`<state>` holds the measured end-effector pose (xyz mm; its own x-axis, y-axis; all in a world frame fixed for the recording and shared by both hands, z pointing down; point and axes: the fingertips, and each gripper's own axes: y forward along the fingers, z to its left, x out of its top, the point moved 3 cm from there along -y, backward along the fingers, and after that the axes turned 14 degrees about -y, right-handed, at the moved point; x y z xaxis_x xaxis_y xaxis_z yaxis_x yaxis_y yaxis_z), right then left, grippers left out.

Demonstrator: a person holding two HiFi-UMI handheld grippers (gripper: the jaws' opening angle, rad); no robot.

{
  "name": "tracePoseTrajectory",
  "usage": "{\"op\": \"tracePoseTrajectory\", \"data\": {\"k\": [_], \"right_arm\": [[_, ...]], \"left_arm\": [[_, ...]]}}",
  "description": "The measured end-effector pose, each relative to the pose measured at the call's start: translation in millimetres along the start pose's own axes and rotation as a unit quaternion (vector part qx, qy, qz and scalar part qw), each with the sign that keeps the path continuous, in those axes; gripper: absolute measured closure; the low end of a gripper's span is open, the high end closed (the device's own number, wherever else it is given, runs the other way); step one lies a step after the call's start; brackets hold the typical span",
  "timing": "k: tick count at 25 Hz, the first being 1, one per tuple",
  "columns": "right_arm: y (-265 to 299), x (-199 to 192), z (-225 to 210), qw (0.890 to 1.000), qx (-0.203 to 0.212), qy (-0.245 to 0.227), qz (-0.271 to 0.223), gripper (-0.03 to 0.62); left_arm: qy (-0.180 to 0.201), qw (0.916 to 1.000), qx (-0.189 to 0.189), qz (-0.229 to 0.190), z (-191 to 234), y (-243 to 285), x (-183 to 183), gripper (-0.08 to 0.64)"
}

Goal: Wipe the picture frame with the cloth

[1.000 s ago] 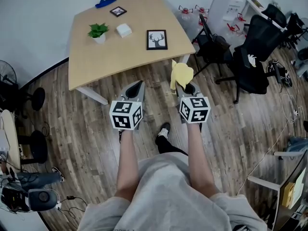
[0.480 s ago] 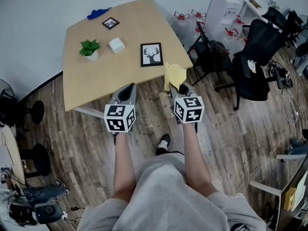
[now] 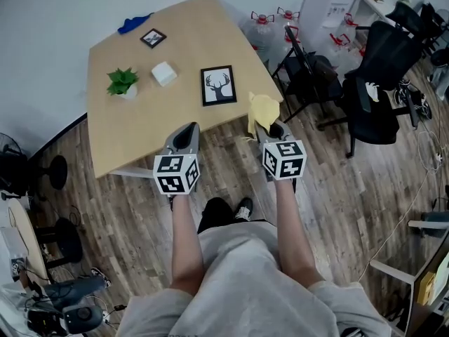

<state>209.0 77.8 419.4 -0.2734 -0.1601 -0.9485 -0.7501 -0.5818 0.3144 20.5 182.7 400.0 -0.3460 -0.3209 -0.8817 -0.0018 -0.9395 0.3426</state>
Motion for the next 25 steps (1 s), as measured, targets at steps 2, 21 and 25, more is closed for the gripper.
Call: {"op": "tracePoseTrajectory", "data": {"k": [2,21,25], "right_arm": [[6.0,-0.4,-5.9,1.000,-0.004,0.010,-0.002,0.541],[173.1,63.8,-47.9,1.000,0.016,-0.010,-0.019,0.541],[214.9,71.7,-59.8,1.000,0.012,-0.017,-0.008,0.540]], "left_arm": [[-0.001,1.0000,0.003,-0.004,4.2,4.1,2.9,0.508],[0.016,0.9998,-0.003,0.007,118.8,152.7,89.1,0.508],[0.019,0.9998,-0.006,0.004,141.2,189.1,113.5,0.508]]}}
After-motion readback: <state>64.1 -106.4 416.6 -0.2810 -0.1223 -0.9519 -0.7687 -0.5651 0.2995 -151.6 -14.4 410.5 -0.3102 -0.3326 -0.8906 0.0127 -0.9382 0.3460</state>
